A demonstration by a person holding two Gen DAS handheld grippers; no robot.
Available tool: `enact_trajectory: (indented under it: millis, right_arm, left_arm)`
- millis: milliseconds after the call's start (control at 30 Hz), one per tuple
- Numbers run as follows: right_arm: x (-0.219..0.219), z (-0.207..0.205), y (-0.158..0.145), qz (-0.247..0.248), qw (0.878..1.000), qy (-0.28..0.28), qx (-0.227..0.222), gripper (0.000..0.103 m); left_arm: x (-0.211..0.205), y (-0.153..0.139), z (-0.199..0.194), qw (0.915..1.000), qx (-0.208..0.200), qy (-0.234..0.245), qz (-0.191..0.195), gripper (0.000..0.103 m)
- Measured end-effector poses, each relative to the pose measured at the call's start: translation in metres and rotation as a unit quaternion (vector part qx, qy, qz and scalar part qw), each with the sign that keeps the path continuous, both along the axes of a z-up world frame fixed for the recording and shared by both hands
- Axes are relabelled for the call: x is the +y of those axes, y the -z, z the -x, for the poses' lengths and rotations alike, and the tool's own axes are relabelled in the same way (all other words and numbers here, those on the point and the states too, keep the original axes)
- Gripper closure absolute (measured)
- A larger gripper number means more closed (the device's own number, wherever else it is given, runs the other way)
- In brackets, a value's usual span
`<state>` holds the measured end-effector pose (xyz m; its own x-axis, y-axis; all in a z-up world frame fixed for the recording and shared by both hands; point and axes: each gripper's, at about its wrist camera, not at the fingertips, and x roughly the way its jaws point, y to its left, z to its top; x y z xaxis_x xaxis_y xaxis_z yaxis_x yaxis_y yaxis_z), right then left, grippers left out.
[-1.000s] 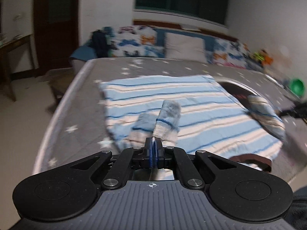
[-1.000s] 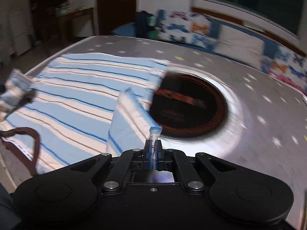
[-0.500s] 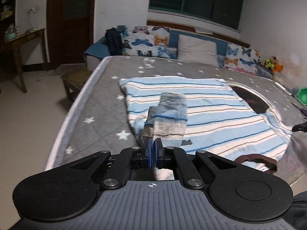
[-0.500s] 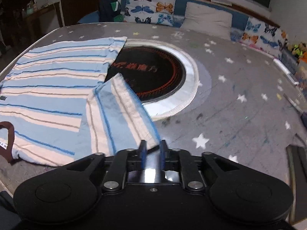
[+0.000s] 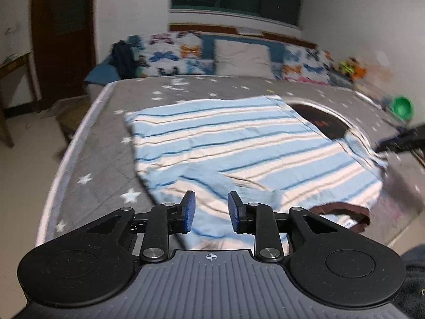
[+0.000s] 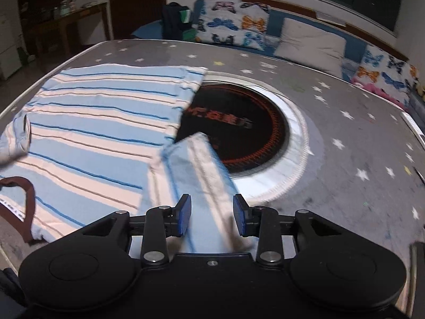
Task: Fold clothes
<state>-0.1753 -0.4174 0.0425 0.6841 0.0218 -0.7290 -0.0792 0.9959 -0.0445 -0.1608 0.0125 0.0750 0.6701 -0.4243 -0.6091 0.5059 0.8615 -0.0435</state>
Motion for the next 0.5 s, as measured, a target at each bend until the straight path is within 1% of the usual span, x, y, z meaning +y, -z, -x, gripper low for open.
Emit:
enact_trajectory:
  millis: [33, 133, 200, 333, 367, 400, 467, 500]
  right_arm:
    - [0.003, -0.001, 0.000, -0.001, 1.000, -0.005, 0.000, 0.061]
    - [0.012, -0.006, 0.001, -0.005, 1.000, -0.021, 0.002, 0.060]
    - [0.018, -0.009, 0.002, -0.007, 1.000, -0.030, 0.004, 0.060]
    - [0.027, -0.013, 0.004, -0.012, 0.999, -0.047, 0.007, 0.060]
    - [0.029, -0.014, 0.004, -0.013, 0.999, -0.051, 0.008, 0.059]
    - [0.030, -0.015, 0.005, -0.013, 0.998, -0.054, 0.009, 0.058]
    - [0.033, -0.017, 0.006, -0.012, 0.998, -0.058, 0.011, 0.057]
    - [0.033, -0.018, 0.007, -0.013, 0.998, -0.059, 0.011, 0.057]
  left_arm:
    - [-0.013, 0.003, 0.002, 0.9996, -0.002, 0.025, -0.011, 0.068]
    - [-0.034, 0.010, 0.003, 0.9969, -0.003, 0.069, -0.038, 0.068]
    - [-0.051, 0.019, 0.002, 0.9944, -0.004, 0.083, -0.066, 0.068]
    - [-0.075, 0.037, -0.003, 0.9893, 0.009, 0.108, -0.097, 0.068]
    - [-0.075, 0.039, -0.003, 0.9891, 0.009, 0.109, -0.099, 0.068]
    - [-0.082, 0.047, -0.005, 0.9866, 0.012, 0.111, -0.119, 0.068]
    - [-0.085, 0.054, -0.008, 0.9861, 0.015, 0.104, -0.129, 0.073]
    - [-0.084, 0.054, -0.010, 0.9873, 0.016, 0.101, -0.122, 0.086]
